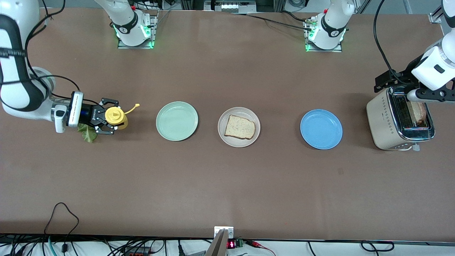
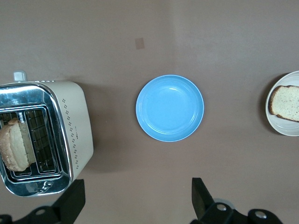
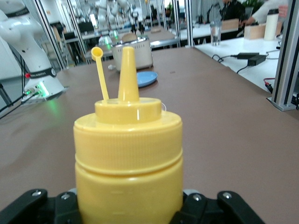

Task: Make sandwich in beige plate with both arms
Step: 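Return the yellow bottle to its spot and release it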

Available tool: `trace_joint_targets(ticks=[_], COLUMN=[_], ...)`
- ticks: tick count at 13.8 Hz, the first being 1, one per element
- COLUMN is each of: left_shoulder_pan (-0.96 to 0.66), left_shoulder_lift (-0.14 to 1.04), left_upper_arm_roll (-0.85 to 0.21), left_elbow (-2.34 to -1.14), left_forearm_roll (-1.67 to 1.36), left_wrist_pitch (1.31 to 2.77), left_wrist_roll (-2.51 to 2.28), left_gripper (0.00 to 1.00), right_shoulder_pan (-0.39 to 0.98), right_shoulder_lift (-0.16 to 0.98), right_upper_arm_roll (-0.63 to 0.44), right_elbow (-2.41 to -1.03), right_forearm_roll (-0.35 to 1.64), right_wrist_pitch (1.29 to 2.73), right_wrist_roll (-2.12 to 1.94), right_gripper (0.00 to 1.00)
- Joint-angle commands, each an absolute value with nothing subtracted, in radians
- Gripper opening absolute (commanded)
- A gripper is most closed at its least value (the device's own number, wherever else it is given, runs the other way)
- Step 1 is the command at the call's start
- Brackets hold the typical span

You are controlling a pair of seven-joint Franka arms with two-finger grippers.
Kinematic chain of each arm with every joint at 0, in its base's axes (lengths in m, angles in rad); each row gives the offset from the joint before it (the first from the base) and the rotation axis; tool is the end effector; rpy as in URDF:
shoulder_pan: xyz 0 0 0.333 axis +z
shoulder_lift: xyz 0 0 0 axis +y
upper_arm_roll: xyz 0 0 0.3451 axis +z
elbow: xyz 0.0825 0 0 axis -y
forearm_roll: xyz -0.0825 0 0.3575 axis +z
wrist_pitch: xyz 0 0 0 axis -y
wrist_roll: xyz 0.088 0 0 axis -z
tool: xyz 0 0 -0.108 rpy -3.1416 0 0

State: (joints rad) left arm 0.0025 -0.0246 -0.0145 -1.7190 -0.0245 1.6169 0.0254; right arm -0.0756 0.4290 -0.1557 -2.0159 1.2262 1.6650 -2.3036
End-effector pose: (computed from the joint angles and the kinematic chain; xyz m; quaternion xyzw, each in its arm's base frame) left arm 0.5182 -0.0089 0.6034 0.9990 -0.0176 -0.0387 0.0123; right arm 0.5551 -0.0295 0.2913 -0.6282 -0.5288 -0.3703 0.4342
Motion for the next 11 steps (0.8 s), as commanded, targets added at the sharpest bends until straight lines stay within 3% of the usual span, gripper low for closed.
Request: trace_joint_targets(ticks=[1, 5, 11], left_shoulder_pan=[-0.002, -0.002, 0.026], left_shoulder_lift=[-0.032, -0.04, -0.058], left_upper_arm_roll=[-0.011, -0.011, -0.015], left_elbow=[-1.718, -1.72, -1.717], left_forearm_roll=[-0.005, -0.005, -0.005], left_wrist_pitch=[1.614, 1.606, 1.586], left_wrist_roll=[0.04, 0.043, 0.044], left_gripper=[1.0, 1.0, 1.0], right_shoulder_pan=[-0.135, -0.17, -0.192], right_shoulder_lift=[0.535, 0.641, 0.699], right_upper_arm_roll=[-0.135, -0.135, -0.135], right_elbow=[-2.0, -1.996, -1.991], right_forearm_roll=[1.305, 1.347, 1.35], right_wrist_pitch=[1.573, 1.502, 1.477], right_wrist_roll=[-2.433, -2.539, -2.611], right_gripper=[0.29, 0.29, 0.31])
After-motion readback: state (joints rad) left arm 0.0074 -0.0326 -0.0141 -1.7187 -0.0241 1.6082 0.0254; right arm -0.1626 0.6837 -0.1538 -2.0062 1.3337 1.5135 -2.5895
